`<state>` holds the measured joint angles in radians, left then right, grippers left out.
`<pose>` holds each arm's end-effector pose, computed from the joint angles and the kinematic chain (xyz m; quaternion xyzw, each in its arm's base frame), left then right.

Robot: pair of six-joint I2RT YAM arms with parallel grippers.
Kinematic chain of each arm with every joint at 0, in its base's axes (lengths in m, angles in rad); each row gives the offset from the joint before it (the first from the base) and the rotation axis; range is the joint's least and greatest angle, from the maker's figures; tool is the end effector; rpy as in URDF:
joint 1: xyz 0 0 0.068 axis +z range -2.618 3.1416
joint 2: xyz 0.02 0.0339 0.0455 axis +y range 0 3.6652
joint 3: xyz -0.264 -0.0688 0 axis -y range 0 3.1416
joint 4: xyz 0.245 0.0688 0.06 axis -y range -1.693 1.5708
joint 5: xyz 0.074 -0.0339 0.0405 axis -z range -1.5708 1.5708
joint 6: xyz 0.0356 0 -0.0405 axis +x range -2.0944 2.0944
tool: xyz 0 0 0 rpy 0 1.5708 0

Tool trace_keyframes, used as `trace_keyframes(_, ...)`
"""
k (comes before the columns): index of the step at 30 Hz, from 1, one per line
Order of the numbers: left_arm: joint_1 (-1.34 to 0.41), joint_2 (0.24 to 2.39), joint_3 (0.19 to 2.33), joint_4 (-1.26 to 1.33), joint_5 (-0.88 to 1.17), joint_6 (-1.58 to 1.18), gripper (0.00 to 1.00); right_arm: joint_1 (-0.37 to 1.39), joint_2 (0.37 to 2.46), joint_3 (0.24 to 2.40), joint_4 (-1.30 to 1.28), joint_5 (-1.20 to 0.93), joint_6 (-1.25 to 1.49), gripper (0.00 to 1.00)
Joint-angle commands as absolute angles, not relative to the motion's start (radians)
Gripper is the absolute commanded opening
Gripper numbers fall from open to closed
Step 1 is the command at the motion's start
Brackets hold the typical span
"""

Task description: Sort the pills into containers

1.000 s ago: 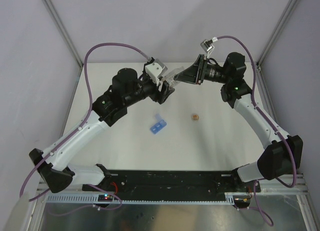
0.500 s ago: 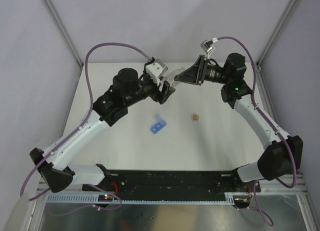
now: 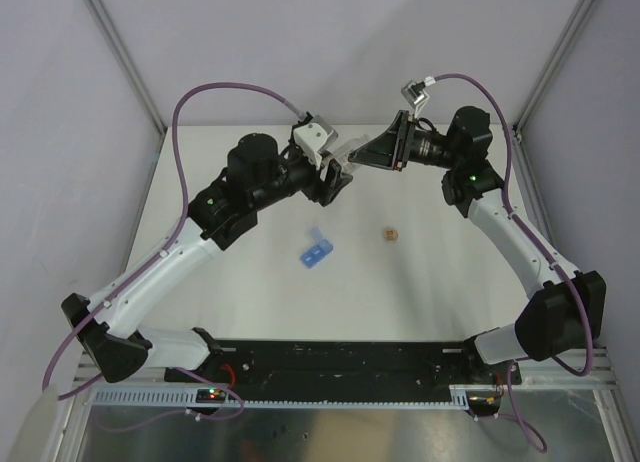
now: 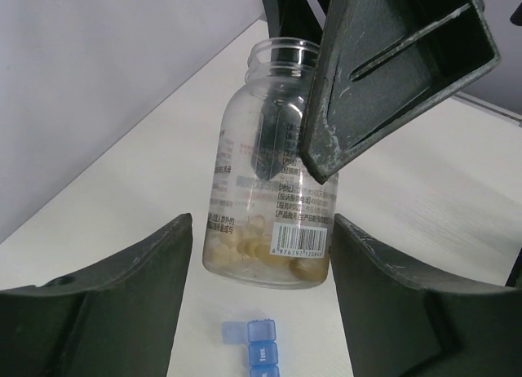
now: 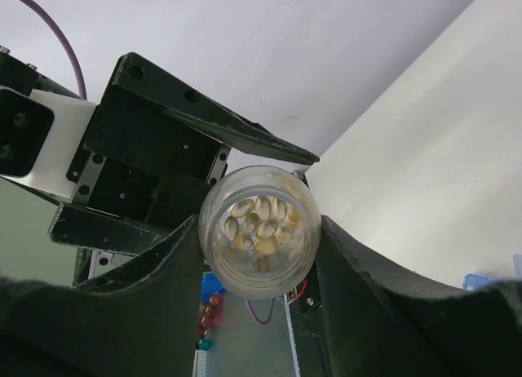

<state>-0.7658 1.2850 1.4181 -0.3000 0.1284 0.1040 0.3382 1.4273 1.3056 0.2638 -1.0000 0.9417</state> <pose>0.2046 -0.2031 0.4406 0.3586 0.6736 -0.2557 0.5935 0.2967 0.1361 0.4178 -0.1750 0.6566 0.6479 0.3443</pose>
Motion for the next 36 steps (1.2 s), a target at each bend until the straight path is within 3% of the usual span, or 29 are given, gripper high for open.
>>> trace_keyframes(1,-0.769,1.285,1.468,-0.261,0.146,0.089,0.70,0.341,1.395,1.302,0.300,-1.007,0.941,0.00)
trace_keyframes(9,-0.769,1.288,1.452,-0.262,0.167,0.091,0.56,0.342,1.391,1.302,0.305,-1.008,0.945,0.00)
trace_keyframes(13,-0.769,1.295,1.446,-0.261,0.183,0.092,0.36,0.340,1.389,1.302,0.305,-1.008,0.948,0.00)
trace_keyframes(16,-0.769,1.297,1.443,-0.260,0.197,0.093,0.10,0.340,1.386,1.302,0.299,-1.007,0.944,0.02)
trace_keyframes(19,-0.770,1.292,1.434,-0.261,0.202,0.094,0.01,0.339,1.379,1.303,0.275,-1.003,0.927,0.12)
trace_keyframes(26,-0.769,1.266,1.410,-0.261,0.206,0.098,0.00,0.337,1.364,1.300,0.236,-0.987,0.892,0.40)
trace_keyframes(30,-0.769,1.254,1.404,-0.262,0.207,0.099,0.00,0.337,1.362,1.299,0.227,-0.980,0.879,0.50)
trace_keyframes(33,-0.769,1.249,1.402,-0.260,0.208,0.097,0.00,0.337,1.358,1.299,0.218,-0.978,0.864,0.71)
trace_keyframes(36,-0.769,1.247,1.399,-0.261,0.207,0.099,0.00,0.336,1.354,1.300,0.205,-0.976,0.849,0.84)
